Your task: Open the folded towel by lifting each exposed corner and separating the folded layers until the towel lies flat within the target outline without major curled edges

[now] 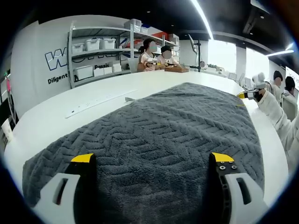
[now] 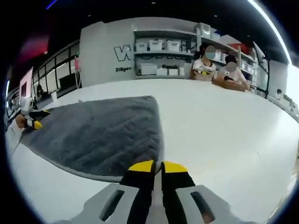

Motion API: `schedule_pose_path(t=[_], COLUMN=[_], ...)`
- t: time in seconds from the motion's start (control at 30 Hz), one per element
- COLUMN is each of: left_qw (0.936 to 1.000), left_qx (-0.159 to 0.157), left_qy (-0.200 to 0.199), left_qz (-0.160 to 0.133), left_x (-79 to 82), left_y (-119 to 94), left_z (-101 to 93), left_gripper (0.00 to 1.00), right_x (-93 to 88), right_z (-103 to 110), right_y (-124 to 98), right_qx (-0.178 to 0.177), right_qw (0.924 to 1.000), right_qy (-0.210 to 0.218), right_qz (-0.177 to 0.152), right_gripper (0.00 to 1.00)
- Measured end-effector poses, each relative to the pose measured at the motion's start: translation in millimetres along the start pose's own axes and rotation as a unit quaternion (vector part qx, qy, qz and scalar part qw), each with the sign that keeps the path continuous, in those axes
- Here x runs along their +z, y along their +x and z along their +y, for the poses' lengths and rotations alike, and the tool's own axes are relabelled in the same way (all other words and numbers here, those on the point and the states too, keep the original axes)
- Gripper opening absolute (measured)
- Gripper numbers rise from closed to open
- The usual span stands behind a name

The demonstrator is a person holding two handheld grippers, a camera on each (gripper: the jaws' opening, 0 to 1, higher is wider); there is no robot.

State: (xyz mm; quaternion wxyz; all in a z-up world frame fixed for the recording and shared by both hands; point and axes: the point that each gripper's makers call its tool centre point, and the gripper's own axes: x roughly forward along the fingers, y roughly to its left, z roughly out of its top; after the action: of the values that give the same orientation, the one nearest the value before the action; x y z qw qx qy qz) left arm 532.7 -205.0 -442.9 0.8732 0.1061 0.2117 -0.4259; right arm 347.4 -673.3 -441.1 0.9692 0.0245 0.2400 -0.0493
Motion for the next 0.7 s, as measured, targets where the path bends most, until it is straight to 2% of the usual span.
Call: schedule_pose_path(t=[0.7], left_qw=[1.0000], left_qx=[0.000], left_qy=[0.000], left_qz=[0.000], left_x=[0.3], left_y=[0.3], left_z=[0.3], left_gripper=[0.99], right_x=[-4.6], right_z=[-2.1], right_y=[-7.5], right_qx=[-0.010], right_qw=[0.9996], right_qy=[-0.023], right_qz=[0.014], right_gripper=[0.00])
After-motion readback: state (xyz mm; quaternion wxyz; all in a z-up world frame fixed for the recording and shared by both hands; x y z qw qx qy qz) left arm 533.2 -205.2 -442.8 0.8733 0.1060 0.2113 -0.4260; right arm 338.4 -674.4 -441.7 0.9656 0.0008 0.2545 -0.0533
